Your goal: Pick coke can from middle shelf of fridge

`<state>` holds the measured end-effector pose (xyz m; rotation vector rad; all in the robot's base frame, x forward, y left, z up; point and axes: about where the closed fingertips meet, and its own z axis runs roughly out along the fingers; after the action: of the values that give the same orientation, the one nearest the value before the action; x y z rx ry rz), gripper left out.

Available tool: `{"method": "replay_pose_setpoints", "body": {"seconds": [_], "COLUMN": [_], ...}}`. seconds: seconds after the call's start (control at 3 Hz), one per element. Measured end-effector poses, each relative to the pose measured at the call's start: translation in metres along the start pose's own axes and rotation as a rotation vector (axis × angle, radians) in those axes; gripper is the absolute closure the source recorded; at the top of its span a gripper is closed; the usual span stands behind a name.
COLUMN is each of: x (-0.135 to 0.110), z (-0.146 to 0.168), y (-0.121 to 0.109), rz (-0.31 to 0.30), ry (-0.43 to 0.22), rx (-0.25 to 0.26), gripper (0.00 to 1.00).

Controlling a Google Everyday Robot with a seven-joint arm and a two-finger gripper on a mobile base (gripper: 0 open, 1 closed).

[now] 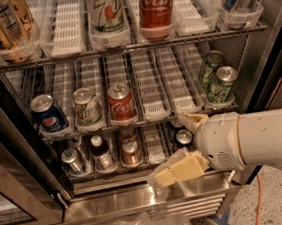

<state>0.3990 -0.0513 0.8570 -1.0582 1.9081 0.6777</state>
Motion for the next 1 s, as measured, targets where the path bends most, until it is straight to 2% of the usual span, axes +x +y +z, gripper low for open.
{"method": "replay_pose_setpoints", "body": {"seconds": [0.33, 0.67, 1.0], "x": [-0.001, -0.007, -0.007], "z": [0.000, -0.004, -0.004], "y": [-0.009, -0.025, -0.025], "rz": [0.016, 0.027, 0.026], "ry": [-0.041, -0.060, -0.060], "rx": [0.121, 0.189, 0.188], "gripper": [0.00, 0.00, 0.00]}}
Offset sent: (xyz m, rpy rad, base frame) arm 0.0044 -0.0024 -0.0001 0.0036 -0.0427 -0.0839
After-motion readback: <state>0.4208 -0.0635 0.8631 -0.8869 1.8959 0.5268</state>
